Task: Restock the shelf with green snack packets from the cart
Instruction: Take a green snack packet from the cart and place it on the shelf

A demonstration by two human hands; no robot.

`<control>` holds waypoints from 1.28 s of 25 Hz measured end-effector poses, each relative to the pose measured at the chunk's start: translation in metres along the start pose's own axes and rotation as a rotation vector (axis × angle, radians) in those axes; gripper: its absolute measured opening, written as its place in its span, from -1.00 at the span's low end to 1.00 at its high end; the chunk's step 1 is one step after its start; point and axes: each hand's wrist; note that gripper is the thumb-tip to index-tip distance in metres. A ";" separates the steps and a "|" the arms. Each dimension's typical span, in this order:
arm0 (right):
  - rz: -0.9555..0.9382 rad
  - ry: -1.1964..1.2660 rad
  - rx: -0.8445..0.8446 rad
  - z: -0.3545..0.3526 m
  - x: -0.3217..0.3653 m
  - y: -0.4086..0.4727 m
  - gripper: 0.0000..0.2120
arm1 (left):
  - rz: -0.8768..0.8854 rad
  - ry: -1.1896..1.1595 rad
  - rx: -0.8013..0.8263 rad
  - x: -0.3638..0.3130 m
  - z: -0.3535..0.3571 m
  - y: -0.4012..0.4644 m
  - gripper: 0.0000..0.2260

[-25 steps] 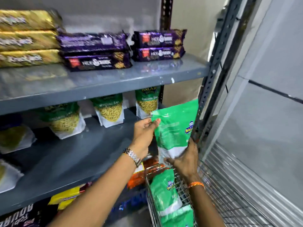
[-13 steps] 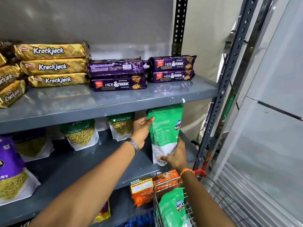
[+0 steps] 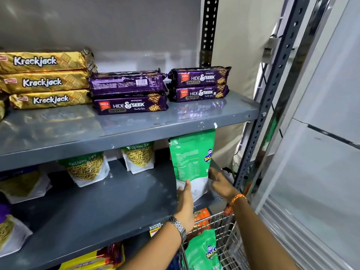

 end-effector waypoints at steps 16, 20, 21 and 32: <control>-0.073 0.175 -0.187 0.047 -0.008 -0.058 -0.31 | 0.023 -0.012 0.243 -0.053 0.007 0.032 -0.29; 0.135 0.176 -0.291 0.000 -0.040 -0.067 -0.40 | 0.060 -0.073 0.152 -0.050 0.002 0.033 -0.29; 0.178 0.173 -0.345 -0.015 -0.057 -0.071 -0.47 | 0.059 -0.062 0.103 -0.040 -0.004 0.032 -0.31; 0.495 -0.201 -0.050 0.001 -0.235 -0.097 -0.55 | 0.011 0.987 0.353 0.106 -0.001 0.026 -0.77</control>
Point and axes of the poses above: each hand's wrist, its own y-axis towards the middle knuckle, its own z-axis out of the palm, x = y × z, and after that the axes turned 11 degrees about -x, right-handed
